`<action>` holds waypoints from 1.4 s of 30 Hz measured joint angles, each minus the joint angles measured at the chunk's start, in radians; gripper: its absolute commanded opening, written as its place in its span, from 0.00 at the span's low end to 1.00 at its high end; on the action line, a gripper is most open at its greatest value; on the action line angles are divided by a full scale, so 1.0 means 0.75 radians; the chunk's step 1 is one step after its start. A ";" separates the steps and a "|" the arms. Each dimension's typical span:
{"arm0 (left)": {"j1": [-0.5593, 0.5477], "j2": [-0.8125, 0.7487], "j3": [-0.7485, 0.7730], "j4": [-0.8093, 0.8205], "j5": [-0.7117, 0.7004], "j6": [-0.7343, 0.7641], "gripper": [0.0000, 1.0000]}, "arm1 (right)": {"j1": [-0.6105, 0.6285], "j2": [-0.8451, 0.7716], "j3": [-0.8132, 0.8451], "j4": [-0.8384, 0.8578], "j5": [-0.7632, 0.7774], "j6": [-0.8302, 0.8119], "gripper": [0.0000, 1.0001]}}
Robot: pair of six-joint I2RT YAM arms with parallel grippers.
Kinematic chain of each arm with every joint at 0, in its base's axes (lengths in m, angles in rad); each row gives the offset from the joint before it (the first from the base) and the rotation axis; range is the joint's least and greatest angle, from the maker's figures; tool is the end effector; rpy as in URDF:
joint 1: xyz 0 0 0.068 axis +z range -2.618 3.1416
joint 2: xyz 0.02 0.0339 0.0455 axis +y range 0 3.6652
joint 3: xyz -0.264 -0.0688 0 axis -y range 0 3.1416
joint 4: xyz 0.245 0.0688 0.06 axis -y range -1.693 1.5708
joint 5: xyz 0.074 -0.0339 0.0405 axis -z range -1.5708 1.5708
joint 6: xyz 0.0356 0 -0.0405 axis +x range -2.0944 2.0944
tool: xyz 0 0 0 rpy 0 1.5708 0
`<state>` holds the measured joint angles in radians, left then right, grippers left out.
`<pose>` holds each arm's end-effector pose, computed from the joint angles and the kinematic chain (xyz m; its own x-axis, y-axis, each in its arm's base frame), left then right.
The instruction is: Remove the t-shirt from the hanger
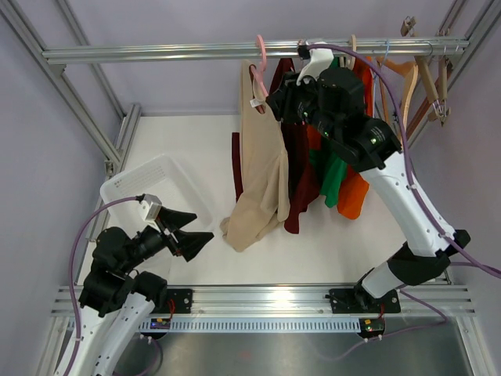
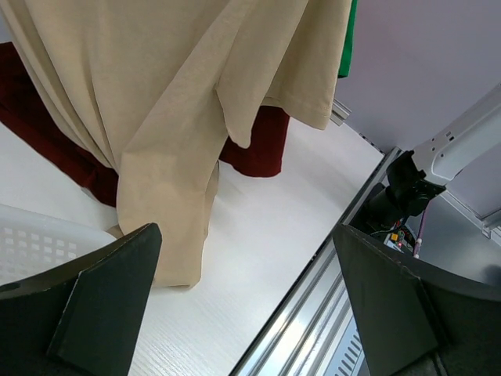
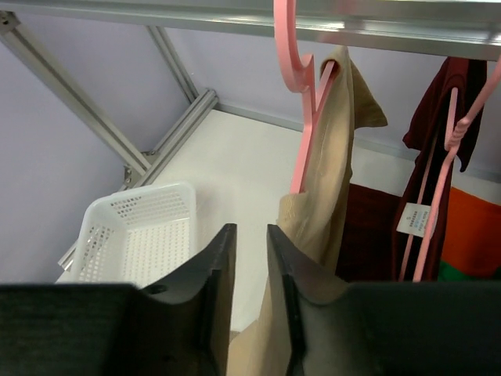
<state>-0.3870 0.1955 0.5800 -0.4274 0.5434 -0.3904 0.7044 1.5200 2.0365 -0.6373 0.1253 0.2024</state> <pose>0.0579 -0.0435 0.3078 -0.3417 -0.2125 -0.9155 0.7260 0.5589 -0.4007 0.2304 0.1899 0.5371 -0.2001 0.0917 -0.9755 -0.5183 0.8350 0.1848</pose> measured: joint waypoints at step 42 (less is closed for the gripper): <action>0.000 0.014 0.000 0.000 0.003 -0.002 0.99 | 0.003 0.578 0.259 0.444 0.401 -0.395 0.00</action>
<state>-0.3870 0.2058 0.5800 -0.4274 0.5453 -0.3920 0.7063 1.9537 2.2307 -0.3046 0.4259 -0.0940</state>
